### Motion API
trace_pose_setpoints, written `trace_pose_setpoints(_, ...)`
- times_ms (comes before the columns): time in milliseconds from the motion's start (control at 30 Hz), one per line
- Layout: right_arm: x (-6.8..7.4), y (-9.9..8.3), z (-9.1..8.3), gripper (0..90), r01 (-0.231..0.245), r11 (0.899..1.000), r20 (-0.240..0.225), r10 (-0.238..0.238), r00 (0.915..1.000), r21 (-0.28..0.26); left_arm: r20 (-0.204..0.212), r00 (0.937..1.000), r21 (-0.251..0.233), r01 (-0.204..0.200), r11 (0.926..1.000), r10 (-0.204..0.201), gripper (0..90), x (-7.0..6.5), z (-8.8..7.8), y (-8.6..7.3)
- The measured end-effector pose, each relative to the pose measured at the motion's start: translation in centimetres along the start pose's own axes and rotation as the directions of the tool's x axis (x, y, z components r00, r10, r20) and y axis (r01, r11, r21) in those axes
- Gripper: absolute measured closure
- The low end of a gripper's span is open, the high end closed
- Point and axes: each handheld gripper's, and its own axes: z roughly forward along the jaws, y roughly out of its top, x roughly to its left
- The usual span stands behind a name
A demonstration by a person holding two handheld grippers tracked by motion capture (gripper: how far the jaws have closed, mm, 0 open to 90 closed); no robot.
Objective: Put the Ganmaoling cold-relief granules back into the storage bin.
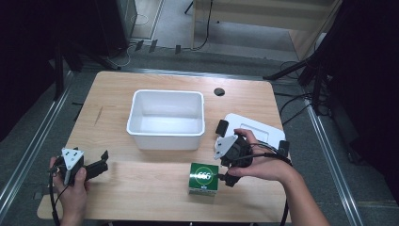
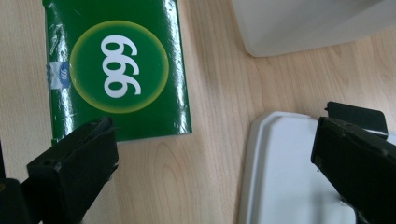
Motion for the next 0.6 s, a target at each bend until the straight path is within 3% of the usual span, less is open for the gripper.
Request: trace_pose_setpoints(600, 2.2, 1.0, 1.7, 0.3, 0.036, 0.999, -0.09, -0.032, 0.9955, 0.04, 0.008, 1.0, 0.007, -0.002, 1.0, 0.002, 2.3, 0.0, 0.1, 0.1)
